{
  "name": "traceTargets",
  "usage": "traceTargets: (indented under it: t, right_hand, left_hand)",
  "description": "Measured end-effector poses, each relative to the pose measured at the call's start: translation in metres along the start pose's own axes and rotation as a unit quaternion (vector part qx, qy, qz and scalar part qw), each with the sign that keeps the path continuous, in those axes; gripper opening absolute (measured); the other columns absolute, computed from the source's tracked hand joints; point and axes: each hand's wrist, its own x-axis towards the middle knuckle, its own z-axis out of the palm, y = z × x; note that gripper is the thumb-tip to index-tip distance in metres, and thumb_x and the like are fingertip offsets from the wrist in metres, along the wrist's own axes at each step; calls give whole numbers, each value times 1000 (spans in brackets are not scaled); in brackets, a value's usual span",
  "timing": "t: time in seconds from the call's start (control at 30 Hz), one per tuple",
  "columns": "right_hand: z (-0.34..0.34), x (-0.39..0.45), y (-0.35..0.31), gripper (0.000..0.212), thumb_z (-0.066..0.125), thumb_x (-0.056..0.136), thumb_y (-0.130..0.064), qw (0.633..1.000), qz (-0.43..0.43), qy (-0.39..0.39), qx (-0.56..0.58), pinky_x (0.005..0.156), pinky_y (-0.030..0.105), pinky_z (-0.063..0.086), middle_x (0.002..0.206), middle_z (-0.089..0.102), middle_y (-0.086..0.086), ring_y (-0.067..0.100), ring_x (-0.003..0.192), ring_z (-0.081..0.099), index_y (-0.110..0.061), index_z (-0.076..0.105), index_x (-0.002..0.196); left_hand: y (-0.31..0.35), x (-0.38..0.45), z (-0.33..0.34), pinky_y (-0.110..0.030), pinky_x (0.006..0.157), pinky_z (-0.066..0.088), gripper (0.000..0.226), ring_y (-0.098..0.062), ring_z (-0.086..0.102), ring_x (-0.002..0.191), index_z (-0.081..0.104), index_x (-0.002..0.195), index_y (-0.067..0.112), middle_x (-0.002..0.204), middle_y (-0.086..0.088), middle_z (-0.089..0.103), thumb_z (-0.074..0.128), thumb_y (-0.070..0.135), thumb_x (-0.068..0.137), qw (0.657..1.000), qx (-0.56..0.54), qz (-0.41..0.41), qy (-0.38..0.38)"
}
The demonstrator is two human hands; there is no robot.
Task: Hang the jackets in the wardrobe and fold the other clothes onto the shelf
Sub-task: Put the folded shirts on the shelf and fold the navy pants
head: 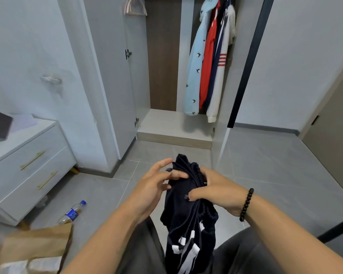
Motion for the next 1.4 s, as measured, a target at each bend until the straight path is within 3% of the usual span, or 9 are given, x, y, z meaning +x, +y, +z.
traceTargets:
  t: [0.23, 0.5, 0.63, 0.73, 0.83, 0.97, 1.03, 1.2, 1.4]
  right_hand:
    - [2, 24, -9, 28, 63, 67, 4, 991, 69, 96, 63, 59, 32, 45, 74, 57, 9, 24, 66, 55, -7, 60, 93]
    - [8, 53, -55, 25, 60, 71, 6, 967, 58, 180, 168, 58, 33, 48, 72, 50, 8, 24, 64, 53, -11, 49, 85]
    - [23, 72, -89, 26, 57, 71, 12, 959, 26, 195, 201, 58, 33, 48, 78, 50, 11, 24, 60, 52, -8, 48, 86]
    - [35, 87, -121, 23, 56, 71, 14, 958, -2, 178, 225, 56, 31, 50, 78, 53, 11, 24, 57, 55, -6, 53, 81]
    - [42, 93, -160, 18, 58, 73, 13, 951, -47, 164, 258, 53, 29, 53, 73, 59, 10, 20, 49, 61, -2, 58, 83]
    - [43, 83, -203, 13, 57, 78, 13, 935, -115, 136, 306, 52, 29, 54, 64, 63, 8, 18, 45, 63, 0, 60, 81]
    - [36, 72, -214, 15, 55, 80, 12, 929, -135, 123, 323, 58, 31, 56, 63, 61, 6, 18, 47, 62, -2, 58, 75]
    - [-9, 35, -205, 18, 48, 80, 6, 943, -145, 79, 288, 101, 46, 43, 93, 52, 15, 29, 87, 52, -4, 51, 94]
    - [-73, -12, -123, 13, 46, 77, 4, 983, 59, 133, 110, 55, 32, 54, 73, 59, 16, 28, 58, 60, -4, 56, 74]
  left_hand:
    - [-11, -9, -18, -32, 101, 40, 51, -3, 56, 122, 42, 138, 29, 138, 4, 58, 53, 7, 93, 1000, -5, 17, 6]
    - [-18, -35, -14, -17, 104, 40, 73, -6, 44, 135, 43, 143, 35, 145, 13, 50, 56, 71, 80, 999, -1, 39, -36]
    - [-8, -29, -18, 4, 81, 39, 87, 24, 43, 115, 28, 123, 69, 125, 47, 45, 80, 69, 54, 956, 263, 68, 109]
    - [2, -10, -25, -14, 86, 52, 80, 3, 57, 111, 41, 130, 41, 121, 22, 59, 81, 42, 60, 924, 279, 73, 251]
    - [34, 11, -34, -2, 70, 47, 78, -4, 60, 106, 36, 139, 28, 119, 12, 60, 72, 23, 70, 897, 295, 143, 297]
    - [80, 11, -42, -10, 69, 47, 97, 6, 58, 91, 9, 151, 33, 129, 14, 52, 70, 23, 76, 864, 379, 190, 271]
    - [101, 2, -45, -25, 77, 51, 89, -7, 60, 94, 10, 151, 37, 130, 12, 52, 61, 10, 83, 842, 418, 216, 263]
    - [122, -27, -27, -25, 82, 49, 94, -10, 56, 103, 9, 148, 52, 134, 14, 54, 56, 7, 81, 807, 499, 271, 162]
    - [70, -33, 33, -19, 72, 44, 78, -12, 62, 87, 32, 146, 39, 104, 10, 68, 62, 29, 76, 792, 571, 210, -52]
